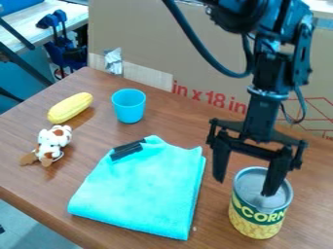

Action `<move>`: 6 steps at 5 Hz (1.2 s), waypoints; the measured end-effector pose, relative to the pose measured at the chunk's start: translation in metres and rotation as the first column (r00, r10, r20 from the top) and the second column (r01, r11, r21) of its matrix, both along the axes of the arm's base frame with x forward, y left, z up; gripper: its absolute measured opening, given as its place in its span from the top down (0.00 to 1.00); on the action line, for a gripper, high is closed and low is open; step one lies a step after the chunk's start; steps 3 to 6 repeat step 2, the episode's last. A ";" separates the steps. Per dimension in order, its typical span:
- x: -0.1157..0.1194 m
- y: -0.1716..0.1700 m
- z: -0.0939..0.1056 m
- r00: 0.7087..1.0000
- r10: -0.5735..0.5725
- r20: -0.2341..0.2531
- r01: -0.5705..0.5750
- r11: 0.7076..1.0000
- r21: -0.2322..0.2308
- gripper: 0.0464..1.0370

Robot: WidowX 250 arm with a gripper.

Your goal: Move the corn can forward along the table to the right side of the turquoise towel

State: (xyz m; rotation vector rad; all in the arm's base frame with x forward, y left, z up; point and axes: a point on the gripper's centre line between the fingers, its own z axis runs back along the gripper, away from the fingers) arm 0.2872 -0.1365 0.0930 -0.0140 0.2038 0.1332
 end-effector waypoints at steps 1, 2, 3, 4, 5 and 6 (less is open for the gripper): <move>0.009 0.015 0.032 0.976 0.033 0.217 -0.019 0.998 -0.068 0.04; 0.013 0.019 0.053 0.952 -0.045 0.302 0.059 0.998 -0.038 0.04; 0.013 0.019 0.053 0.952 -0.045 0.302 0.059 0.998 -0.038 0.04; 0.013 0.019 0.053 0.952 -0.045 0.302 0.059 0.998 -0.038 0.04; 0.013 0.019 0.053 0.952 -0.045 0.302 0.059 0.998 -0.038 0.04; 0.013 0.019 0.053 0.952 -0.045 0.302 0.059 0.998 -0.038 0.04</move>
